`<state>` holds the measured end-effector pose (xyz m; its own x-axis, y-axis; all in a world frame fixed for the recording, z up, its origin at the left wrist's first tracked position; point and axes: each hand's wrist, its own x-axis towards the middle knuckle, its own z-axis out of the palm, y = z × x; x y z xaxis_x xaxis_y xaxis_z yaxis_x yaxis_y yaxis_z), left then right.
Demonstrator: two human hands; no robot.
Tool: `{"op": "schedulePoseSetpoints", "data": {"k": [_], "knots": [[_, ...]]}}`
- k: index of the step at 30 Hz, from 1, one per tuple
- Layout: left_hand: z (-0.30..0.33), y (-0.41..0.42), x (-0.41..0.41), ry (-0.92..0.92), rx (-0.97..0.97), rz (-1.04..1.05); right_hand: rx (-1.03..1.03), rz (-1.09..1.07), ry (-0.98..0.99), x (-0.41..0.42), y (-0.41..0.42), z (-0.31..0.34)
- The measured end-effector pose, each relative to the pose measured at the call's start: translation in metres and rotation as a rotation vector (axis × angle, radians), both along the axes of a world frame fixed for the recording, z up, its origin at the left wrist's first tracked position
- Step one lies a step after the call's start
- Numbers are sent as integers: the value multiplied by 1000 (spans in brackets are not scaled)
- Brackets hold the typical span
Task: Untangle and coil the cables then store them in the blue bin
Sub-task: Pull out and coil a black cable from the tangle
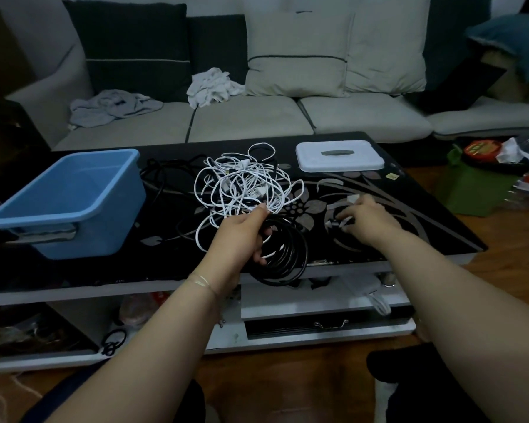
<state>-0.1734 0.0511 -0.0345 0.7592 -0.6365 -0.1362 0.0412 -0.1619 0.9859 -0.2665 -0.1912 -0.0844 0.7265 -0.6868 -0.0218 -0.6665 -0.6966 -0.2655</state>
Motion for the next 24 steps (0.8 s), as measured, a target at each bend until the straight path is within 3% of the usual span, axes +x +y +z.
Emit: {"op": "schedulePoseSetpoints", "data": {"k": [8,17,24], "knots": [[-1,1,2,74,-22,0,-64,40,-195,-7,-7,-15],[-2,-3,3,76,-2,40,-99,185,-37,0,20,-8],[-3,0,4,37,12,41,-149,121,-91,7,31,-1]]}}
